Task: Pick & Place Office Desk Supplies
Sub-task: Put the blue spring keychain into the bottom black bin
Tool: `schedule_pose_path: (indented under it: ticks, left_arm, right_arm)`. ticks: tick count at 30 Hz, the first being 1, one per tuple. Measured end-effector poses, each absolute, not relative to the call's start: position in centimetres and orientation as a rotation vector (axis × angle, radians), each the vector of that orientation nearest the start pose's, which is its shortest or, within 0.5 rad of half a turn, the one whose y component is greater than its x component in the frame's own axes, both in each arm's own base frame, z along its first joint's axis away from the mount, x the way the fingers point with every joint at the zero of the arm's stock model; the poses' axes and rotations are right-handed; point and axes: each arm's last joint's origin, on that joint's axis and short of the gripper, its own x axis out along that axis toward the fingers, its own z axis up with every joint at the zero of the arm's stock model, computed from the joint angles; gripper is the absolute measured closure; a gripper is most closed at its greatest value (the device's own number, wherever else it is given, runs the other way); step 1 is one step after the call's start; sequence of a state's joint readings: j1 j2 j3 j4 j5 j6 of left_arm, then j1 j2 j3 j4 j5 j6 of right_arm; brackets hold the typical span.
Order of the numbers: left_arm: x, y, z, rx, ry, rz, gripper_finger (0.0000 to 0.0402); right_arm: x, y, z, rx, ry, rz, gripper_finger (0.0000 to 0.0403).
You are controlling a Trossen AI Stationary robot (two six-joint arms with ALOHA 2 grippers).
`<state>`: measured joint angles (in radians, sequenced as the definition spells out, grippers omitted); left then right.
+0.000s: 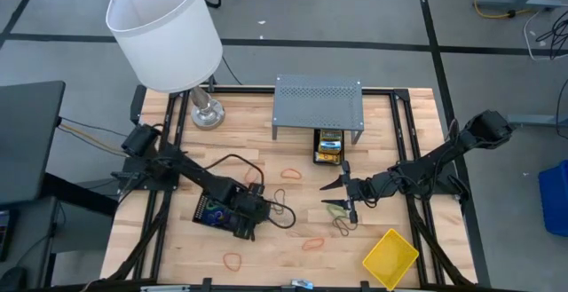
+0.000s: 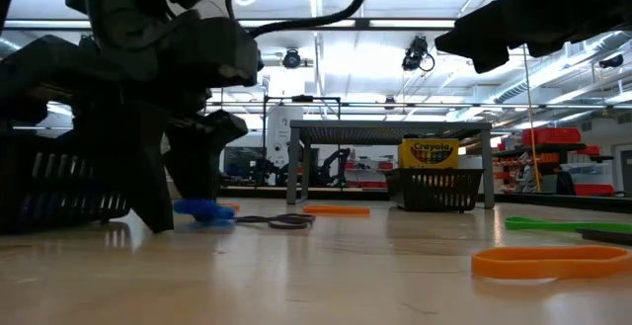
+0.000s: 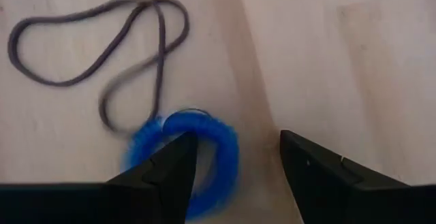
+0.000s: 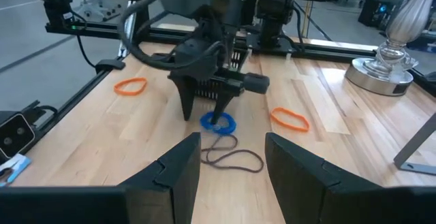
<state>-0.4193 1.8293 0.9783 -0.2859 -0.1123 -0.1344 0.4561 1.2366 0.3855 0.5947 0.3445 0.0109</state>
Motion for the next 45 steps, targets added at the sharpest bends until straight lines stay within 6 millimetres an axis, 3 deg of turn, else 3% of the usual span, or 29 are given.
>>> schedule_pose_path:
  ticks: [8,11,15,18,23,34,39,45]
  left_arm:
    - [31.4,-13.4,12.5,0.263,1.155,-0.096,0.0207]
    - [31.4,-13.2,12.6,0.288,1.148,-0.065,0.0257]
    - [31.3,-13.1,12.5,0.301,1.149,-0.048,0.0361]
    - [31.3,-13.1,12.6,0.310,1.144,-0.030,0.0389]
    - [30.7,-13.8,14.1,0.314,1.081,-0.023,0.0392]
    - [27.6,-15.2,22.9,0.204,0.780,-0.031,0.0393]
    - [24.3,-15.2,24.3,0.180,0.842,0.064,0.0393]
    - [20.9,-16.1,24.0,0.150,0.959,0.141,0.0393]
  right_arm:
    - [21.2,9.3,18.4,-0.091,0.241,0.108,0.0231]
    - [21.2,9.3,18.4,-0.091,0.241,0.107,0.0231]
    - [21.2,9.3,18.4,-0.091,0.242,0.107,0.0231]
    - [21.2,9.3,18.4,-0.091,0.242,0.107,0.0231]
    - [21.2,9.3,18.3,-0.088,0.244,0.106,0.0231]
    - [21.2,9.3,18.3,-0.082,0.245,0.106,0.0231]
    - [21.2,9.3,18.3,-0.075,0.249,0.105,0.0231]
    - [21.2,9.3,18.3,-0.077,0.252,0.105,0.0231]
